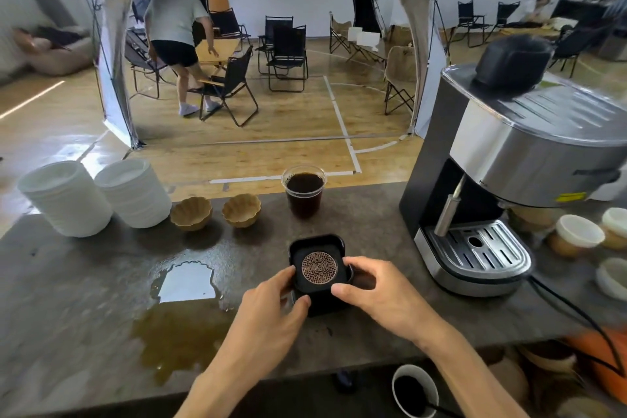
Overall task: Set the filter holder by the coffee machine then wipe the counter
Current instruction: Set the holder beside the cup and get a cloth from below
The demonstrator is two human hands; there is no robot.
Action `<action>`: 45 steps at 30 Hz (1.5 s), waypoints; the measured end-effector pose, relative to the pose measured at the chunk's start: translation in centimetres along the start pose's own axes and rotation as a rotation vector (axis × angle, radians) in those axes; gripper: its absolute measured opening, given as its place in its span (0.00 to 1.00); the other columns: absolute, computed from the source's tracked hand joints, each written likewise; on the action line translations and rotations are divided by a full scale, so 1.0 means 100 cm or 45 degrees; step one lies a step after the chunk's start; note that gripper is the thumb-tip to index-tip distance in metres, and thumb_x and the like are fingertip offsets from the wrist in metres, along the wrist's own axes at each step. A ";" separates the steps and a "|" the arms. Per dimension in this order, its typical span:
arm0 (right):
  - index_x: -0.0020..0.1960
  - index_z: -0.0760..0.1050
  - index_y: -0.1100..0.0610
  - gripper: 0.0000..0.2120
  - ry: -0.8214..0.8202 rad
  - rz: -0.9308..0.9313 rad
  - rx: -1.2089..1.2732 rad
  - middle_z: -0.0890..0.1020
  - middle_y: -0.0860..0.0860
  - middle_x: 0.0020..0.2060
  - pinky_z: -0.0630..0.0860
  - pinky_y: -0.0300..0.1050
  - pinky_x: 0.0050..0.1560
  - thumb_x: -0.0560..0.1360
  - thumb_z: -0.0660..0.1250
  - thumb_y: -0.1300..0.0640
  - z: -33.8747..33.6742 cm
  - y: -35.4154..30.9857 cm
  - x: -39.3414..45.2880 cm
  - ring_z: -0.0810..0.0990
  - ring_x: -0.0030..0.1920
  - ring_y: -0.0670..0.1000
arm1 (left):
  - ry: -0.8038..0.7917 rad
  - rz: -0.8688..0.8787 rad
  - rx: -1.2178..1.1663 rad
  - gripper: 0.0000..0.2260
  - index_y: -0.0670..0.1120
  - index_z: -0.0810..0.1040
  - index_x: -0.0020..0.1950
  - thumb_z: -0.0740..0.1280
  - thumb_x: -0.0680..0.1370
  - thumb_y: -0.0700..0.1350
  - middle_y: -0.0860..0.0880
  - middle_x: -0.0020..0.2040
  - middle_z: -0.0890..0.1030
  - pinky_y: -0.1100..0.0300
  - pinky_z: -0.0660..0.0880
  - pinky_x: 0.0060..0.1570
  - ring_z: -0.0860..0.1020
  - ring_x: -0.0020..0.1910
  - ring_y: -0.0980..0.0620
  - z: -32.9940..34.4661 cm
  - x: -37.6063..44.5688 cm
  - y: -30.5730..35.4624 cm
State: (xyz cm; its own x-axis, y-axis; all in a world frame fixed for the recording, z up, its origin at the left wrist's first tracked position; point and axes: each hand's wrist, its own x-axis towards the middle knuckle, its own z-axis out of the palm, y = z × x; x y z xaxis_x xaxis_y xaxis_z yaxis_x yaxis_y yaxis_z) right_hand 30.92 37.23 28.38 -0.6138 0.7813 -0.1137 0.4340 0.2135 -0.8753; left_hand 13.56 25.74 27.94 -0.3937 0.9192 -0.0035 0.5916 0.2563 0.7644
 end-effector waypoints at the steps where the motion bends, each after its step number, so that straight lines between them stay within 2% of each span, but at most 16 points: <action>1: 0.61 0.79 0.45 0.18 -0.003 -0.012 0.009 0.84 0.38 0.52 0.77 0.43 0.60 0.72 0.73 0.47 0.001 0.001 -0.001 0.81 0.54 0.38 | -0.002 -0.003 0.012 0.24 0.50 0.73 0.71 0.68 0.75 0.50 0.57 0.61 0.81 0.57 0.75 0.63 0.78 0.61 0.60 0.000 0.001 0.000; 3: 0.64 0.77 0.46 0.22 0.003 -0.015 -0.001 0.84 0.38 0.53 0.76 0.44 0.62 0.71 0.73 0.45 0.001 0.003 -0.001 0.80 0.56 0.37 | -0.011 -0.016 0.027 0.22 0.50 0.73 0.70 0.69 0.76 0.48 0.56 0.60 0.82 0.59 0.75 0.62 0.78 0.60 0.60 -0.001 0.004 0.000; 6: 0.67 0.76 0.47 0.26 -0.015 -0.004 -0.018 0.83 0.39 0.55 0.75 0.45 0.64 0.71 0.72 0.42 0.000 0.005 0.001 0.79 0.57 0.36 | -0.069 -0.036 -0.016 0.24 0.51 0.74 0.69 0.69 0.73 0.52 0.59 0.60 0.81 0.57 0.75 0.63 0.78 0.60 0.62 -0.004 0.004 -0.001; 8: 0.67 0.76 0.48 0.25 -0.025 0.005 -0.024 0.83 0.38 0.54 0.75 0.41 0.63 0.72 0.73 0.45 0.000 0.005 0.001 0.79 0.56 0.35 | -0.102 -0.053 -0.054 0.26 0.53 0.75 0.68 0.67 0.69 0.57 0.61 0.58 0.82 0.56 0.76 0.62 0.78 0.59 0.64 -0.006 0.003 -0.006; 10: 0.69 0.73 0.49 0.29 -0.011 0.025 -0.022 0.82 0.38 0.54 0.74 0.37 0.61 0.70 0.75 0.45 -0.003 0.007 0.001 0.78 0.57 0.34 | -0.086 -0.058 -0.082 0.27 0.55 0.76 0.66 0.69 0.68 0.58 0.61 0.57 0.82 0.57 0.77 0.61 0.78 0.58 0.65 -0.007 0.003 -0.012; 12: 0.72 0.69 0.49 0.37 -0.009 0.031 -0.044 0.80 0.39 0.60 0.75 0.36 0.61 0.67 0.76 0.42 -0.006 0.012 0.002 0.77 0.60 0.35 | -0.061 -0.064 -0.098 0.28 0.53 0.73 0.69 0.74 0.70 0.53 0.60 0.59 0.79 0.59 0.75 0.62 0.77 0.59 0.64 -0.010 0.002 -0.015; 14: 0.76 0.64 0.48 0.44 -0.013 0.021 -0.067 0.74 0.41 0.68 0.74 0.38 0.64 0.64 0.77 0.40 -0.010 0.013 0.003 0.73 0.65 0.37 | -0.097 -0.039 -0.107 0.35 0.53 0.65 0.74 0.77 0.71 0.50 0.60 0.64 0.74 0.62 0.72 0.65 0.74 0.63 0.63 -0.016 0.005 -0.015; 17: 0.78 0.56 0.42 0.49 -0.108 -0.043 -0.096 0.67 0.39 0.73 0.68 0.42 0.71 0.64 0.79 0.44 -0.012 0.008 0.007 0.66 0.71 0.36 | -0.220 0.038 -0.115 0.46 0.54 0.54 0.79 0.79 0.68 0.51 0.61 0.71 0.67 0.62 0.67 0.70 0.67 0.69 0.63 -0.021 0.017 -0.013; 19: 0.78 0.52 0.37 0.52 -0.167 -0.070 -0.169 0.65 0.38 0.74 0.62 0.45 0.75 0.63 0.79 0.47 -0.010 0.004 0.014 0.62 0.73 0.36 | -0.280 0.068 -0.080 0.49 0.55 0.52 0.79 0.79 0.67 0.50 0.62 0.71 0.65 0.64 0.66 0.70 0.66 0.69 0.65 -0.019 0.028 -0.013; 21: 0.77 0.51 0.35 0.54 -0.189 -0.070 -0.184 0.68 0.38 0.72 0.63 0.46 0.75 0.61 0.80 0.49 -0.008 0.004 0.021 0.64 0.72 0.38 | -0.313 0.094 -0.061 0.48 0.56 0.54 0.78 0.80 0.66 0.49 0.63 0.68 0.69 0.71 0.67 0.66 0.68 0.67 0.67 -0.016 0.036 -0.013; 24: 0.76 0.52 0.35 0.55 -0.180 -0.075 -0.203 0.71 0.39 0.69 0.64 0.41 0.72 0.60 0.81 0.52 -0.006 0.006 0.024 0.68 0.69 0.38 | -0.326 0.114 -0.112 0.45 0.58 0.60 0.73 0.82 0.63 0.48 0.65 0.64 0.73 0.68 0.70 0.65 0.71 0.64 0.69 -0.011 0.042 -0.015; 28: 0.78 0.52 0.39 0.54 -0.114 -0.078 -0.216 0.71 0.35 0.65 0.62 0.34 0.67 0.62 0.81 0.55 -0.013 0.006 0.022 0.66 0.67 0.35 | -0.288 0.161 -0.125 0.42 0.60 0.63 0.69 0.82 0.62 0.48 0.65 0.61 0.75 0.74 0.70 0.60 0.72 0.61 0.71 -0.005 0.048 -0.010; 32: 0.79 0.49 0.42 0.53 -0.011 -0.015 -0.184 0.68 0.35 0.64 0.60 0.36 0.68 0.67 0.79 0.57 -0.031 0.007 0.026 0.65 0.67 0.36 | -0.292 0.209 -0.171 0.45 0.56 0.60 0.73 0.81 0.62 0.49 0.62 0.64 0.75 0.68 0.70 0.64 0.72 0.65 0.65 0.011 0.077 0.007; 38: 0.80 0.46 0.48 0.50 0.204 0.094 -0.281 0.69 0.47 0.71 0.63 0.41 0.71 0.71 0.75 0.60 -0.051 0.013 0.058 0.67 0.72 0.48 | -0.341 0.230 -0.266 0.43 0.51 0.62 0.71 0.77 0.60 0.44 0.54 0.62 0.77 0.54 0.73 0.65 0.74 0.63 0.59 0.046 0.137 0.030; 41: 0.80 0.46 0.50 0.48 0.294 0.113 -0.324 0.65 0.50 0.75 0.65 0.49 0.73 0.71 0.72 0.62 -0.050 0.014 0.077 0.65 0.74 0.52 | -0.332 0.236 -0.342 0.40 0.53 0.65 0.68 0.75 0.59 0.43 0.52 0.60 0.77 0.51 0.74 0.64 0.76 0.62 0.57 0.059 0.160 0.036; 45: 0.78 0.50 0.51 0.43 0.325 0.135 -0.300 0.64 0.51 0.75 0.65 0.45 0.72 0.71 0.69 0.66 -0.054 0.008 0.093 0.65 0.73 0.52 | -0.284 0.222 -0.434 0.36 0.59 0.65 0.62 0.77 0.59 0.42 0.50 0.60 0.77 0.56 0.75 0.63 0.77 0.60 0.56 0.071 0.179 0.038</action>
State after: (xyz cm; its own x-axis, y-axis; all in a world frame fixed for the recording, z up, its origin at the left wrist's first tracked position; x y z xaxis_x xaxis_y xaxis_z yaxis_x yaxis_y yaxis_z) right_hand 29.07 47.81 29.15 -0.3857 0.9212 -0.0515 0.6450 0.2293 -0.7290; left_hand 13.73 45.33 26.26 -0.1251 0.9916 0.0343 0.3549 0.0124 0.9348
